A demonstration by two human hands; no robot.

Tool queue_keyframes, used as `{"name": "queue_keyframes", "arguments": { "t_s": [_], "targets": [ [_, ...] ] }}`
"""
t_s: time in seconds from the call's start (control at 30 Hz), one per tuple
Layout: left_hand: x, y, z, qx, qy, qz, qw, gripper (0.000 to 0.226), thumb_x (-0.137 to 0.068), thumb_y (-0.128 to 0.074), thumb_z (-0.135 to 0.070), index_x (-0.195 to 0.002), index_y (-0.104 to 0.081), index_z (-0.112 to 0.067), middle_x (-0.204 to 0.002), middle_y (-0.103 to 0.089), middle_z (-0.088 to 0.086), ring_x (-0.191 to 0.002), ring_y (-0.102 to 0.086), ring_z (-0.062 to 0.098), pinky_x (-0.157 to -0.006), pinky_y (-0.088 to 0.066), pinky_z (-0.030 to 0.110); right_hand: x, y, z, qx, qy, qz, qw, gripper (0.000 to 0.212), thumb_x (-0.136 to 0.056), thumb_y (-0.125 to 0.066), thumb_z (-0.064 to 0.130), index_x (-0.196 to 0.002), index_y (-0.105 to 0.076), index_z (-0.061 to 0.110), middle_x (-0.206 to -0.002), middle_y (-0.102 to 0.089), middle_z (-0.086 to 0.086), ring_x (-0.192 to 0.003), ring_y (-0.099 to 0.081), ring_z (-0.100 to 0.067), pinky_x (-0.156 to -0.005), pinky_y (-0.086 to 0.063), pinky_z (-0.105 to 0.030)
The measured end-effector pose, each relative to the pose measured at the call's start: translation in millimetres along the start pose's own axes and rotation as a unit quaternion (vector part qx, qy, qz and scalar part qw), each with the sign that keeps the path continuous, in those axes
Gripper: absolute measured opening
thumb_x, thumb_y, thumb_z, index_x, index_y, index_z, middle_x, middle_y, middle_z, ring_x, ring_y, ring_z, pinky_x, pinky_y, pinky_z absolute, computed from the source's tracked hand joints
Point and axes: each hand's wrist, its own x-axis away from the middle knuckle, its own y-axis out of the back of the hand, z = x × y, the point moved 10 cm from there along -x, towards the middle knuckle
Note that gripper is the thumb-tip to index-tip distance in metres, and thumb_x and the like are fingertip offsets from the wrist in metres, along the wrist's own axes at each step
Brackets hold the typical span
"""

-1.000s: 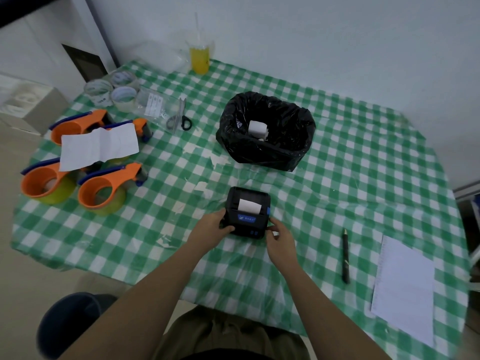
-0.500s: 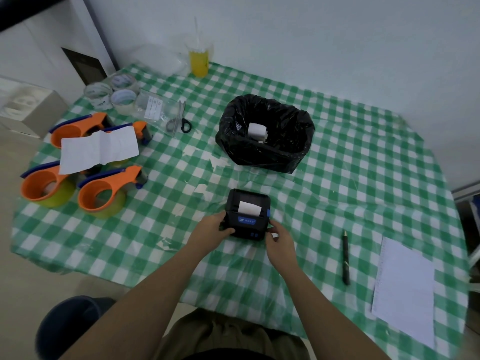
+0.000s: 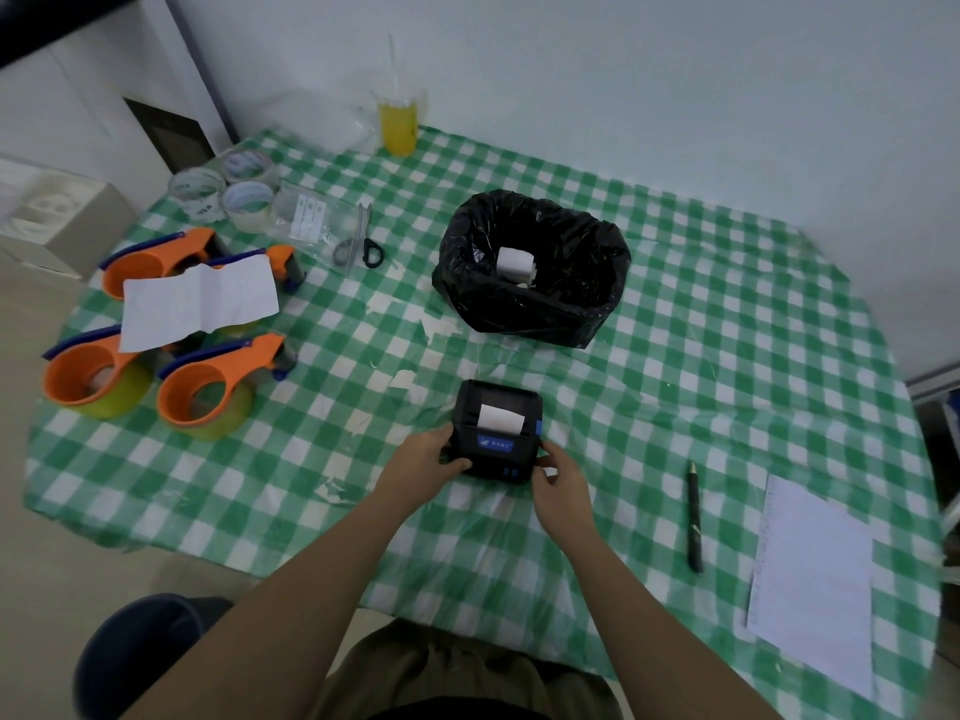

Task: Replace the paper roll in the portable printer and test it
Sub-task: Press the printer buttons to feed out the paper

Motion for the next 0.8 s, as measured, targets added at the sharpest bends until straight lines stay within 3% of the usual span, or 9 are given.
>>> {"name": "queue_keyframes", "arguments": {
  "t_s": [0.57,0.8],
  "targets": [
    [-1.5,-0.8,2.4,0.004,0.0,-0.004,1.0,0.043,-0.082,-0.068,-0.018,-0.123,-0.057,-0.01,-0.113,-0.069,0.014,-0.103,-0.065,0.025,-0.081,-0.046,0.023,-0.9,3.3,0.2,-0.005,-0.007,-0.005,1.0,0.045,-0.094,-0.043,0.008,-0.138,-0.041,0.017,-0.124,-0.057,-0.009,-0.071,-0.053,-0.008,-0.055,-0.044,-0.02],
    [-3.2,-1.0,2.9,0.002,0.0,-0.005,1.0,0.043,-0.081,-0.068,-0.019,-0.122,-0.057,-0.01,-0.113,-0.07,0.015,-0.103,-0.065,0.024,-0.082,-0.046,0.024,-0.1,5.6,2.9,-0.009,-0.003,-0.005,1.0,0.045,-0.094,-0.044,0.007,-0.138,-0.041,0.017,-0.127,-0.054,-0.008,-0.077,-0.053,-0.011,-0.068,-0.047,-0.03]
  ]
}}
